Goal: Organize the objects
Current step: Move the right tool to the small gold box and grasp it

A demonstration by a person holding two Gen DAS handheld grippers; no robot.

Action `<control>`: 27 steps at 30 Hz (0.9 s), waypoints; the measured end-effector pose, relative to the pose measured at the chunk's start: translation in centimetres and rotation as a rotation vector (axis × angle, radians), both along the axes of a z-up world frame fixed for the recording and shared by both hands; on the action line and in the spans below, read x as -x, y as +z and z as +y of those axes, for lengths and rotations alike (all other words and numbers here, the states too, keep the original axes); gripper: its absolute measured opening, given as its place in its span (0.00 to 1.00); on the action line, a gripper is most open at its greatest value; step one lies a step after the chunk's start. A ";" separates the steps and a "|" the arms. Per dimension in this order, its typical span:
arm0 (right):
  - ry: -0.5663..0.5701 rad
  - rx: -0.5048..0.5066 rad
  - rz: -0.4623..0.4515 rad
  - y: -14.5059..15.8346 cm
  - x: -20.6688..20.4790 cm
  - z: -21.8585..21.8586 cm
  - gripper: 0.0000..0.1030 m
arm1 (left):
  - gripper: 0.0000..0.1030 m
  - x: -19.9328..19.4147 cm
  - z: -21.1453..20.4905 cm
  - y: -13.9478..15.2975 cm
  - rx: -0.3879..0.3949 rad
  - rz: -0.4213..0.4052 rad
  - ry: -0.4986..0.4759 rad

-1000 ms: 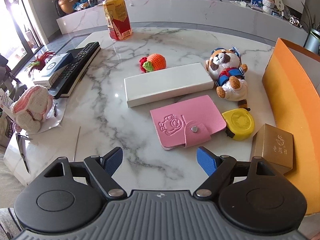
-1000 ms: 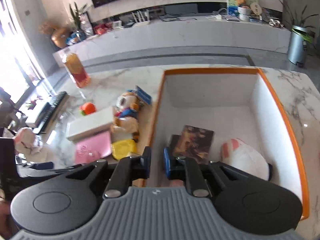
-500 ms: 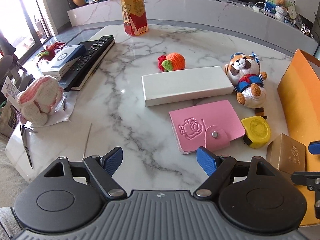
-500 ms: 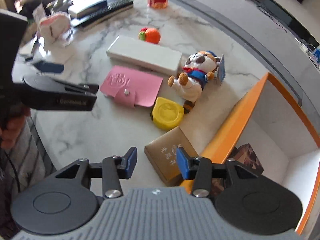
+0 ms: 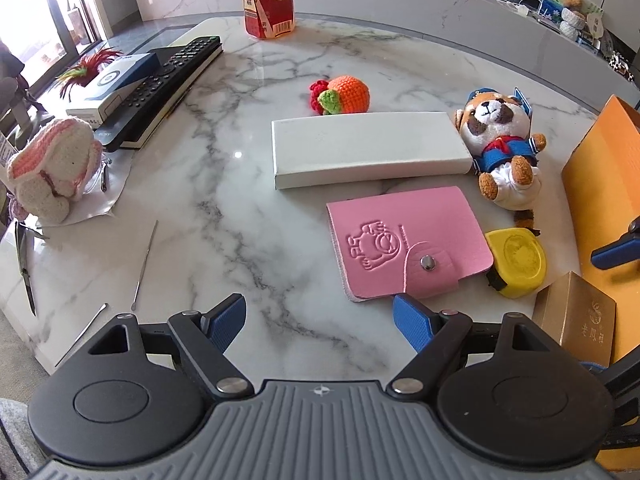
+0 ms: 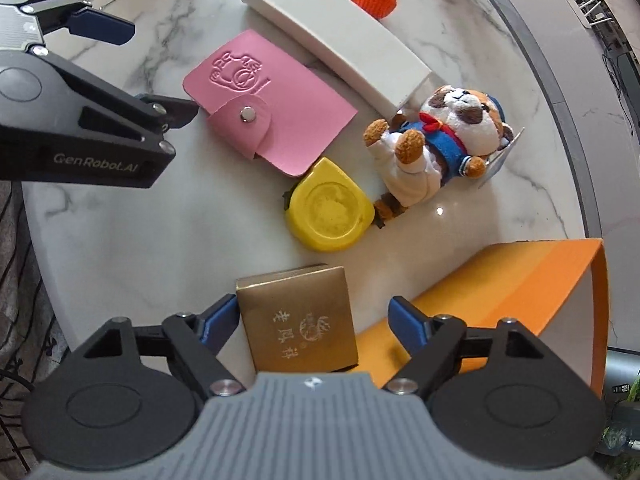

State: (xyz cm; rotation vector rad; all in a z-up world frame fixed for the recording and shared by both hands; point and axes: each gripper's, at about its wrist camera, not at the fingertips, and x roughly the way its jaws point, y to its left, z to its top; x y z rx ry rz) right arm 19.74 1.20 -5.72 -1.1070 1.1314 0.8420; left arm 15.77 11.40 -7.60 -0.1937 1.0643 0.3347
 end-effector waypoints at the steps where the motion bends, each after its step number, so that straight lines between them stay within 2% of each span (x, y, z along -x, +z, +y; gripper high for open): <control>1: -0.007 -0.003 0.018 -0.3 -0.1 0.0 0.74 | 0.93 -0.1 0.0 0.0 0.000 0.001 0.000; 2: -0.022 -0.008 0.041 -0.6 -0.3 0.0 0.65 | 0.93 -0.2 0.0 -0.1 -0.001 0.001 -0.001; 7: -0.137 -0.056 0.022 -0.5 0.0 -0.7 0.65 | 0.93 -0.7 -0.2 -0.2 0.020 0.003 0.012; 12: -0.166 -0.084 -0.027 -0.5 1.3 -0.9 0.66 | 0.93 -2.4 -1.0 -0.5 0.063 -0.032 -0.012; 16: -0.169 -0.106 0.012 -0.4 1.5 -1.2 0.66 | 0.93 -2.6 -2.3 -0.6 -0.001 -0.060 -0.068; 18: -0.159 -0.110 0.017 -0.3 1.6 -1.2 0.66 | 0.93 -2.8 -2.6 -0.6 -0.009 -0.060 -0.094; 20: -0.156 -0.119 0.021 -0.1 1.5 -1.3 0.65 | 0.93 -2.9 -2.4 -0.7 0.022 -0.066 -0.096; 24: -0.161 -0.158 0.035 0.5 1.0 -1.4 0.65 | 0.94 -3.2 -1.7 -1.6 0.150 -0.079 -0.036; 27: -0.161 -0.161 0.038 0.7 0.8 -1.4 0.65 | 0.94 -3.0 -1.8 -1.9 0.153 -0.097 -0.017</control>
